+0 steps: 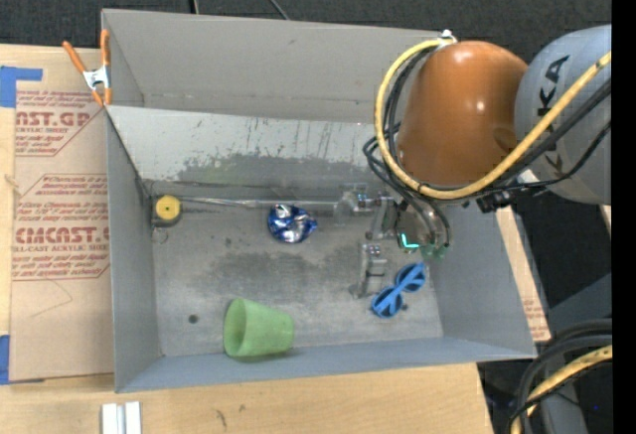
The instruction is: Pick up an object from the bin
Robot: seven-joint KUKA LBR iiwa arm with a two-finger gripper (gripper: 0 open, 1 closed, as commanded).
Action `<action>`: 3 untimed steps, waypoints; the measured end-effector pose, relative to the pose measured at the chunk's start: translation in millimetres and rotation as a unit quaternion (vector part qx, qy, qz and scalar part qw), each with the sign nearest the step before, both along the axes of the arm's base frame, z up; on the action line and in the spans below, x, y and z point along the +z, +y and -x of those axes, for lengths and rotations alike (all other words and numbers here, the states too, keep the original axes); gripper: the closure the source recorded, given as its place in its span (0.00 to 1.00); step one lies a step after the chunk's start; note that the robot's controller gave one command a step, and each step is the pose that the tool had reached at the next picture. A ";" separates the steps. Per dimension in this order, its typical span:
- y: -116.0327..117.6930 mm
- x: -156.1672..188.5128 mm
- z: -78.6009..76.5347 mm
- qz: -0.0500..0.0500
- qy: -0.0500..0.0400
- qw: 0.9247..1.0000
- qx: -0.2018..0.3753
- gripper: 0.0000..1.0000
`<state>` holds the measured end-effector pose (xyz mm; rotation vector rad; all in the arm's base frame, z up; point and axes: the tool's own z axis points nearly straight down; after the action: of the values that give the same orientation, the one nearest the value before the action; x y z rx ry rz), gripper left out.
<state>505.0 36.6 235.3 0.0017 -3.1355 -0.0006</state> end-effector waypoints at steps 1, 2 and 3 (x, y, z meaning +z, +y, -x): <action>-63.2 -64.8 19.0 0.001 0.001 1.000 -0.023 0.00; -134.8 -167.1 8.0 0.000 -0.001 0.993 0.121 0.00; -133.1 -164.7 7.0 -0.001 -0.003 0.993 0.121 1.00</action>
Offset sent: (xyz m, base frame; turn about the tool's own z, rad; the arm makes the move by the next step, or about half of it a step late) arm -0.0170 -0.0601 -0.0607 0.0403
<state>498.0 -96.5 70.6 0.3828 -3.1181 -0.0016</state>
